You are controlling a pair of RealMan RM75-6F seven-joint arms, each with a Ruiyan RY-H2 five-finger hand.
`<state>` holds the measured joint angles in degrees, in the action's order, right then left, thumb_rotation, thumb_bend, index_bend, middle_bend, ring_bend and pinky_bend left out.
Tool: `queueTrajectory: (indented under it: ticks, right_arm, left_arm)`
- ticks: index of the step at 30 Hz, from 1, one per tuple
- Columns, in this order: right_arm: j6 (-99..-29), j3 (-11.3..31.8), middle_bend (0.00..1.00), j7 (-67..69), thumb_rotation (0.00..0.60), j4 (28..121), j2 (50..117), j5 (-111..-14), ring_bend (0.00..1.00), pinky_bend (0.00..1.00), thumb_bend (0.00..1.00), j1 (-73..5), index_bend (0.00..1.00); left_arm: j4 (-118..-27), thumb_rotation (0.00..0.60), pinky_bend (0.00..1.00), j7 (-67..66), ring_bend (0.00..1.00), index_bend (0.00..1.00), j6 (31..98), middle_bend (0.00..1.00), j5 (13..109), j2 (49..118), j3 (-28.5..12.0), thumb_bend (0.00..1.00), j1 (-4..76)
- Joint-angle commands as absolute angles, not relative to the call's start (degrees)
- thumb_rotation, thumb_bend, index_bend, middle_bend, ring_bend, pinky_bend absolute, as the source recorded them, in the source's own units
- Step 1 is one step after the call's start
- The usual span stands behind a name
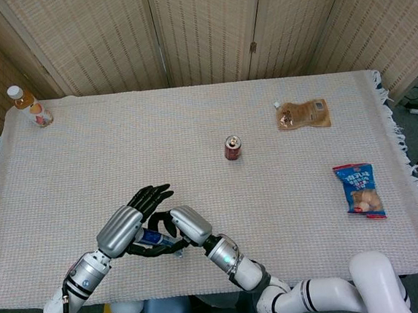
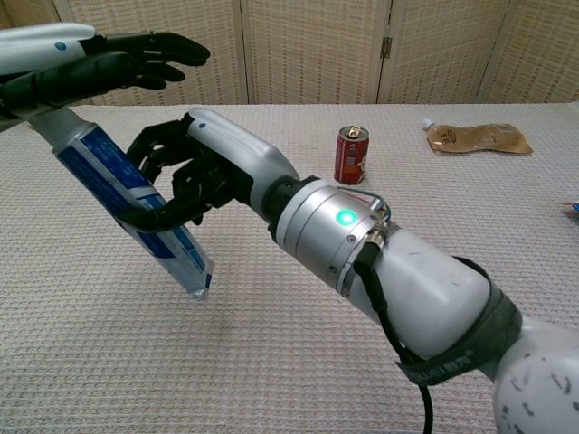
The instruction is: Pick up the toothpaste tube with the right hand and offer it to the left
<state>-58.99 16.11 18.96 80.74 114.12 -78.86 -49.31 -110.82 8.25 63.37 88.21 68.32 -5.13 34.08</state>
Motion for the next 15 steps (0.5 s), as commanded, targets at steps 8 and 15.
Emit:
queueTrajectory:
  ticks: [8,15]
  right_arm:
    - [-58.32,16.39,0.74,19.09,0.600,81.39,113.89,-78.43,0.76,0.67,0.73,-49.08,0.84]
    - [-58.07,16.46,0.74,18.64,0.600,81.22,113.84,-78.37,0.76,0.67,0.73,-49.00,0.84]
  left_arm:
    - [-110.83,0.093,0.00,0.88,0.00,0.01,63.85,0.04,87.11,69.19,-5.25,0.10,33.99]
    - [-111.37,0.089,0.00,-1.03,0.00,0.01,63.71,0.04,86.13,69.33,-5.34,0.10,33.96]
